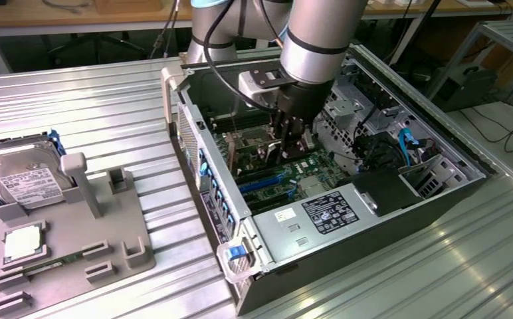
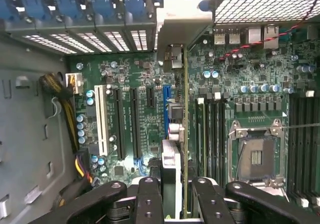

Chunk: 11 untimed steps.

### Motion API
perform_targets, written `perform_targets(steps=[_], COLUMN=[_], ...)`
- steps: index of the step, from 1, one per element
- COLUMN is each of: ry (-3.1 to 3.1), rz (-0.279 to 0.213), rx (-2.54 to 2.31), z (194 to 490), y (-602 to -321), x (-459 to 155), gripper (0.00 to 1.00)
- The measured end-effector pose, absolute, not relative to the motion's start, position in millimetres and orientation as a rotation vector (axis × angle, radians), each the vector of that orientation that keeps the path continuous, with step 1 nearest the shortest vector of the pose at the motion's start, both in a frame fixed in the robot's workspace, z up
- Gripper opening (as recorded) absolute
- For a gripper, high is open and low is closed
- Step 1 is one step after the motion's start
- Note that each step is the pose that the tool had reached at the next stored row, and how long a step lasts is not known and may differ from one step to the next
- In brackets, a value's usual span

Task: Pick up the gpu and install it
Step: 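Insert the gpu into the slot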

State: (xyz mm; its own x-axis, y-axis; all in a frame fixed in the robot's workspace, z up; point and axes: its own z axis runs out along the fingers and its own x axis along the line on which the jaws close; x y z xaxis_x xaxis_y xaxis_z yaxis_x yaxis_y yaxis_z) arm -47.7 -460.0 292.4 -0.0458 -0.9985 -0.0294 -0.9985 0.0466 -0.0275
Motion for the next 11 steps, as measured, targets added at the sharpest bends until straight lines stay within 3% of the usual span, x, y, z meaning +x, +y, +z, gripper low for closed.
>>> perform_targets(steps=[11], ry=[2.250], rz=[0.014], rx=[-2.148], z=[277], y=[-460], x=[-49], gripper=[0.28])
